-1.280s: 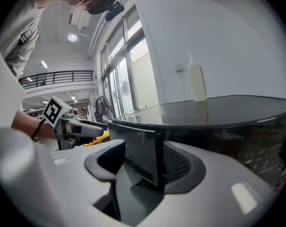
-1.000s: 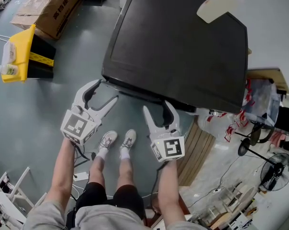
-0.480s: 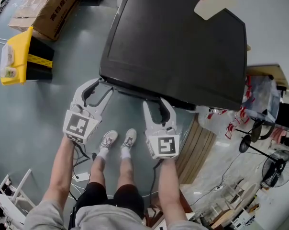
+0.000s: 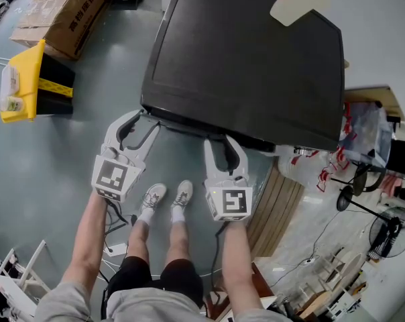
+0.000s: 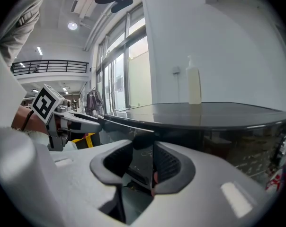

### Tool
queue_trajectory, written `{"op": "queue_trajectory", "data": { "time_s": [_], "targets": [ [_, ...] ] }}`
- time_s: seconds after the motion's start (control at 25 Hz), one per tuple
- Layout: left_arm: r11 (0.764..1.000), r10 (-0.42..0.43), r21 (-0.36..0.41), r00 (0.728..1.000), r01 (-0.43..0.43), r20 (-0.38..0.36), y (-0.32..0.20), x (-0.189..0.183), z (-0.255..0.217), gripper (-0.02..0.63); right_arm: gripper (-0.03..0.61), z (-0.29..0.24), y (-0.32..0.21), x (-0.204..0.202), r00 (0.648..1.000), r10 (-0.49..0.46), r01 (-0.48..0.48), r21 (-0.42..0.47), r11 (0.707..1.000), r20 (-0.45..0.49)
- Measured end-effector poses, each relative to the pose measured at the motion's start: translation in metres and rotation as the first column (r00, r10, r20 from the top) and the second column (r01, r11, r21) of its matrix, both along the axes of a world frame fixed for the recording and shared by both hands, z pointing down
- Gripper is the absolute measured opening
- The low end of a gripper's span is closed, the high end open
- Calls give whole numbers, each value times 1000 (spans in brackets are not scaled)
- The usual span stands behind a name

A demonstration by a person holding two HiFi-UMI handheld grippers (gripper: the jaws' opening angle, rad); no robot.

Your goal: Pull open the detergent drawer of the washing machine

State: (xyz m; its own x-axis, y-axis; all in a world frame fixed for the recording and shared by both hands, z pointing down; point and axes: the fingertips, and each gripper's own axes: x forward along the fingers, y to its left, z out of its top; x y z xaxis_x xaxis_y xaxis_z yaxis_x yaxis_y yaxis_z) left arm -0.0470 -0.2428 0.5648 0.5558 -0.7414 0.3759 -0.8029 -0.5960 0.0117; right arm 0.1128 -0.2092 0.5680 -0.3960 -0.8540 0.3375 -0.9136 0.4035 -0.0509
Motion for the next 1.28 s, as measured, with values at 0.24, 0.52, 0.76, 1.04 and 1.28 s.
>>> {"op": "queue_trajectory", "data": {
  "time_s": [0.24,0.52,0.76,1.04,1.28],
  "targets": [
    [1000,2,7,1000,-2,4,9,0,-1,201,141,1,9,0,1000,9,-9,-10,1000,-7],
    [1000,8,-1,1000,-8,8,29,-2,0,199,143,1,29,-3,1000,27,-28,-33,999,-9],
    [1000,14,6,1000,-14,7,48,-1,-2,198,146,1,48,-2,999,47,-47,-40,998,-4],
    [1000,15,-2,1000,-15,12,73,-6,-1,198,145,2,73,-6,999,49,-49,-45,998,-1],
    [1000,13,-8,1000,-13,15,97,-6,-2,198,146,0,97,-7,999,47,-47,-47,998,4]
  ]
}}
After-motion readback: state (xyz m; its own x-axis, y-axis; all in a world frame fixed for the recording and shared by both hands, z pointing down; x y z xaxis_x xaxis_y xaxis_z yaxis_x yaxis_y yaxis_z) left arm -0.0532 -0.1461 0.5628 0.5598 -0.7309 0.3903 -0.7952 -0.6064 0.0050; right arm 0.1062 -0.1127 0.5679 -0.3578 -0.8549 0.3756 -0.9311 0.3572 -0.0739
